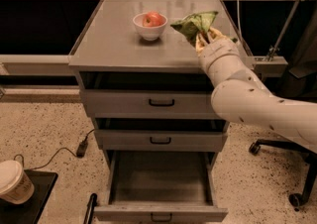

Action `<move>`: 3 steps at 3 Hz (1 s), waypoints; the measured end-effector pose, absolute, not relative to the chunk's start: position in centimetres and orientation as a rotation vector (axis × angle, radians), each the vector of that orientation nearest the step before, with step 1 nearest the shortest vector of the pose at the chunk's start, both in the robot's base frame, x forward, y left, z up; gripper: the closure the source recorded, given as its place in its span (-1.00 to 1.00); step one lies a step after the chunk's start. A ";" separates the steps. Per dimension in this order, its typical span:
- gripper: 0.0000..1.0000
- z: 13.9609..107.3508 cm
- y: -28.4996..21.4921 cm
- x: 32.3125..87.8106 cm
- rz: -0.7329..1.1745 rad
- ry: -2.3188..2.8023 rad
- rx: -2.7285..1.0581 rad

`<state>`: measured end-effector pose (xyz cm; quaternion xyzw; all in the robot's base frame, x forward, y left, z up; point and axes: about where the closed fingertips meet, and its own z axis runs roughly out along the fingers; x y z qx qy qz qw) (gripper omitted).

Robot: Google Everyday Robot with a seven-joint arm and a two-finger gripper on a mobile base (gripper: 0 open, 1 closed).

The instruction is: Pick green jalapeno chip bag from bottom drawer and place on counter

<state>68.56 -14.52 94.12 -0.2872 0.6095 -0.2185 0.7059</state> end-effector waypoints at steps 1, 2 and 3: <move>1.00 94.2 -14.5 68.6 -0.485 1.354 -0.639; 1.00 94.8 -15.5 72.2 -0.523 1.350 -0.634; 1.00 93.3 -16.9 80.0 -0.631 1.386 -0.662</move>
Offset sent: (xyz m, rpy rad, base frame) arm 0.1336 -0.0398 0.0161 -0.0734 -0.0295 -0.0994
